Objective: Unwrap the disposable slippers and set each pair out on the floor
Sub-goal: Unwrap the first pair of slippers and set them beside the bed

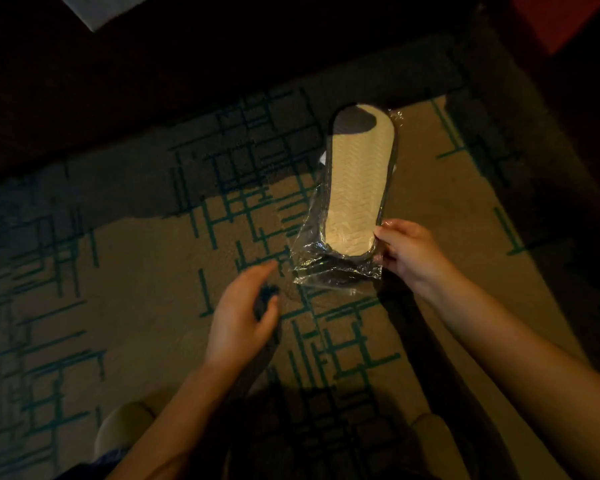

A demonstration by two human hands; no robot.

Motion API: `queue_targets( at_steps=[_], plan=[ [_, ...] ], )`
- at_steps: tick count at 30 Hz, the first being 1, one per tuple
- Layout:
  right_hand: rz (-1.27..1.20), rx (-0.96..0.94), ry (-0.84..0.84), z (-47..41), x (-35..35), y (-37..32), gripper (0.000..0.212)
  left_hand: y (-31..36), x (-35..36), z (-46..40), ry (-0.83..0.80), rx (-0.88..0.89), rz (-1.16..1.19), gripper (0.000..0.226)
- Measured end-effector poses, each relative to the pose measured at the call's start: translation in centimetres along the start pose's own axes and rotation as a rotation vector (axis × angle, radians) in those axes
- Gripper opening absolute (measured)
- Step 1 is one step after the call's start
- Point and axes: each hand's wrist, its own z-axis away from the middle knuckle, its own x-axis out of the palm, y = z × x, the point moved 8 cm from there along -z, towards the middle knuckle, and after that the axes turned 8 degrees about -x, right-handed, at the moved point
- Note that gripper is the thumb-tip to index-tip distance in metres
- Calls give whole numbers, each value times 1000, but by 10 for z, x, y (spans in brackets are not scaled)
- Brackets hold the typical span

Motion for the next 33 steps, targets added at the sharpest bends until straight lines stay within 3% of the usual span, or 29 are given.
queue_targets(
  at_steps=[3,6,8,10,13,15,16,18,19,25,28,33],
  plan=[
    [138,-76,-40,2,-4,-9,15,-42,-9,-10,65,-526,367,37],
    [206,-132,-132,9,4,-10,21,-38,15,-31,-220,-786,711,17],
    [261,-154,-182,15,11,-12,24,-15,32,-43,-416,-800,777,14],
    [325,-165,-225,19,18,-13,21,2,44,-48,-466,-825,808,7],
    [348,-185,-172,20,18,-17,14,6,54,-52,-342,-907,947,10],
    [418,-340,21,23,5,-33,31,6,61,-51,-286,-941,1135,9],
    [448,-474,92,30,2,-45,27,4,62,-50,-248,-958,1238,6],
    [459,-635,69,45,10,-59,9,-2,62,-46,-129,-1007,1413,12],
    [462,-649,29,49,17,-58,12,-7,61,-45,-60,-1023,1475,16],
    [243,-184,-136,49,40,-12,14,-5,66,-39,53,-966,1641,17],
    [61,-182,-83,45,39,-14,16,2,70,-37,51,-929,1628,17],
    [-1,-186,-59,38,42,-10,19,10,73,-35,67,-891,1658,20]
  ],
)
